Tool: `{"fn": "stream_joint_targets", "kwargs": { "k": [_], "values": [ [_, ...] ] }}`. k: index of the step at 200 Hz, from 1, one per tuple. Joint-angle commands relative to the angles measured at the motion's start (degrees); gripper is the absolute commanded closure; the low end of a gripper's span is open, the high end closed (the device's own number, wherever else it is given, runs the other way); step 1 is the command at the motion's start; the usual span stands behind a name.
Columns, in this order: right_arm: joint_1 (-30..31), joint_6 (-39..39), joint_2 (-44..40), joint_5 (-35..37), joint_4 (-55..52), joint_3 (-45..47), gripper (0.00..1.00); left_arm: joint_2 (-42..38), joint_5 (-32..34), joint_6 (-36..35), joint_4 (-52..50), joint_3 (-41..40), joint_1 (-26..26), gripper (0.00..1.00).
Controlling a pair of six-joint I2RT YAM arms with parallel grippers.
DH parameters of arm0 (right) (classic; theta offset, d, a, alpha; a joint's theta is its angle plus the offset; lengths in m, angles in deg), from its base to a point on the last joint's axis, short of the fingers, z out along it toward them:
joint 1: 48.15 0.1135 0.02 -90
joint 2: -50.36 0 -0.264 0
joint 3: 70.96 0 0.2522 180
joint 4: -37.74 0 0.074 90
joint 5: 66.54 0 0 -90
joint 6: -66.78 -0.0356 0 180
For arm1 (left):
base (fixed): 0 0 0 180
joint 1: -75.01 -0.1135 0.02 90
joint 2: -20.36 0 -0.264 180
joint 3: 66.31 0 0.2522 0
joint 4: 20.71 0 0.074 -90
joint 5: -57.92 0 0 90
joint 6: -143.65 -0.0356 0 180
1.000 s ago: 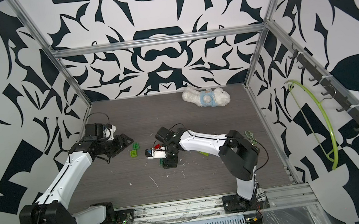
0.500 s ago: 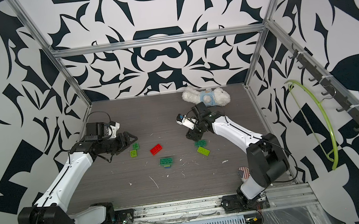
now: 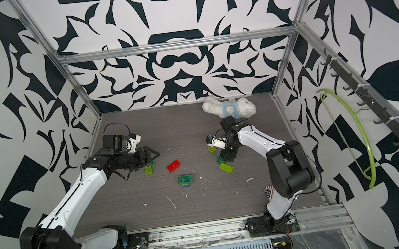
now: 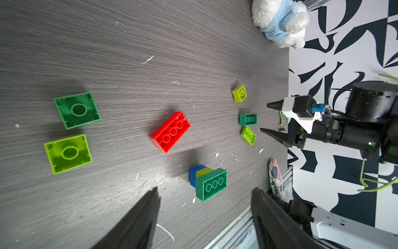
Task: Assemble a carrot with lego
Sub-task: Adjust the lego brick at the center of the board.
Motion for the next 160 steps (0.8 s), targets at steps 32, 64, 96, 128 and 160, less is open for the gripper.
{"fn": "stream_joint_targets", "kwargs": {
  "k": [32, 64, 96, 128, 160],
  "values": [
    [0.13, 1.96, 3.81, 1.53, -0.89, -2.77, 0.28, 1.01, -0.59, 0.27, 0.91, 1.74, 0.63, 0.25],
    [0.06, 0.31, 5.14, -0.24, 1.79, -3.6, 0.3, 0.92, -0.23, 0.38, 1.11, 1.7, 0.59, 0.25],
    [-0.65, -0.97, 6.73, -3.16, 1.93, -5.47, 0.37, 0.75, -0.11, 0.47, 1.2, 1.49, 0.59, 0.25],
    [-0.87, -1.75, 8.96, -2.33, 1.18, -7.15, 0.41, 0.56, 0.11, 0.42, 1.2, 1.18, 0.59, 0.25],
    [-0.83, -2.96, 9.37, -3.34, 0.5, -7.67, 0.42, 0.15, 0.29, 0.46, 1.18, 1.0, 0.59, 0.25]
  ]
}}
